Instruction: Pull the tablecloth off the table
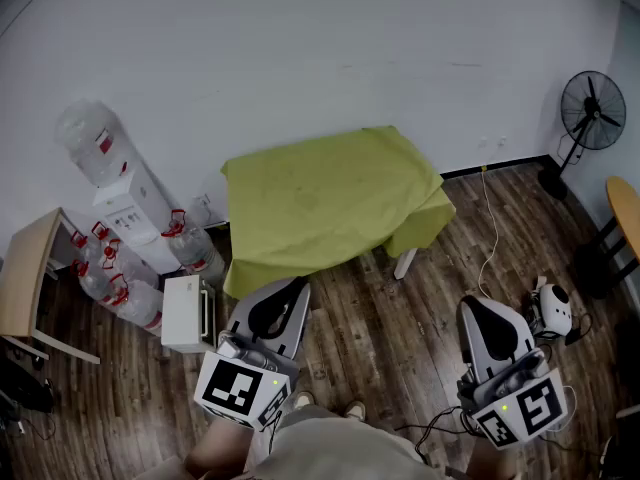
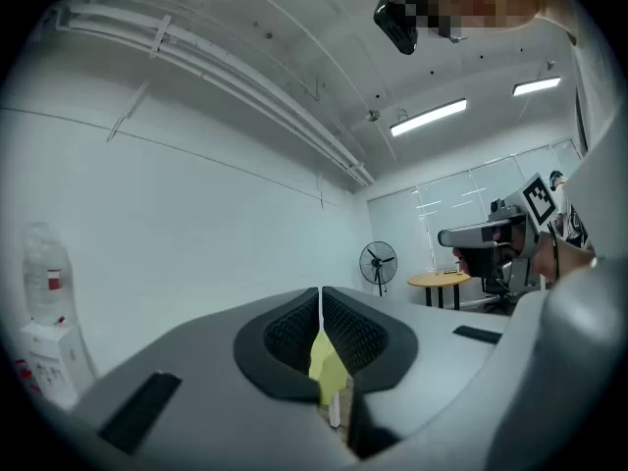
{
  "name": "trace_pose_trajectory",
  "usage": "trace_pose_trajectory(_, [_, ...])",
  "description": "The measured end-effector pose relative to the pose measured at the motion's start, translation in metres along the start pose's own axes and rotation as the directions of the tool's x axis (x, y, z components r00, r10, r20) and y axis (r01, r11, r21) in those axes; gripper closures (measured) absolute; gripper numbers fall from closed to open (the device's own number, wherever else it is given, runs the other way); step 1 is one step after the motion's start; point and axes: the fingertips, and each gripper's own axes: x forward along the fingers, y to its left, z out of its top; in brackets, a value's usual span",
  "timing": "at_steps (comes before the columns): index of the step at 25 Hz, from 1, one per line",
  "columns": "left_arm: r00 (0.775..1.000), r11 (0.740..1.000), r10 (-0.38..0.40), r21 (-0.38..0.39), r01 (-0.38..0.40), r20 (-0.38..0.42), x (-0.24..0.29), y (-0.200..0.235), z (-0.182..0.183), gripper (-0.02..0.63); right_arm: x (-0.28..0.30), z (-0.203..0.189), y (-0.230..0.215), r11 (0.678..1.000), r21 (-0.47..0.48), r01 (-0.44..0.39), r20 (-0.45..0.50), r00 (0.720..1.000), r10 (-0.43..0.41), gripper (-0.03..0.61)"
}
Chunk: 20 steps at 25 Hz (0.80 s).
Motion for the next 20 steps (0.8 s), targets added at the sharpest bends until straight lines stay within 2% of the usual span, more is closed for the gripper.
trace_pose_trajectory(2, [1.0,1.0,0.006,0.013,-0.006,-0.004,-0.001,0.0,0.001,0.586,-0.001,-0.001,0.001,1.0,-0.001,-0.006,-0.005,1.0,0.006,0.549])
trace_pose_trajectory(6, [1.0,1.0,-0.007,-0.011,0.006,-0.005,0.0,0.0,0.003,0.584,0.0,0.001,0.0,0.999,0.042,-0.012,0.015,1.0,0.011,0.549])
trace_pose_trajectory(14, [1.0,1.0,0.001,0.022,0.0,-0.016,-0.003,-0.005,0.004,0.586,-0.004,-0.006,-0.008,0.998,0.062,0.015,0.008,1.0,-0.015,0.549])
trace_pose_trajectory(18, [0.998,1.0,0.005,-0.025,-0.004,0.062,-0.007,-0.005,0.016,0.584,-0.004,-0.008,-0.006,0.998,0.061,-0.009,0.002,1.0,0.009,0.549])
trace_pose_trajectory(20, [0.996,0.999,0.023,-0.025,-0.021,0.085,-0.008,-0.006,0.019,0.584,-0.008,-0.004,-0.011,0.997,0.075,0.021,0.05,0.998,-0.025,0.548])
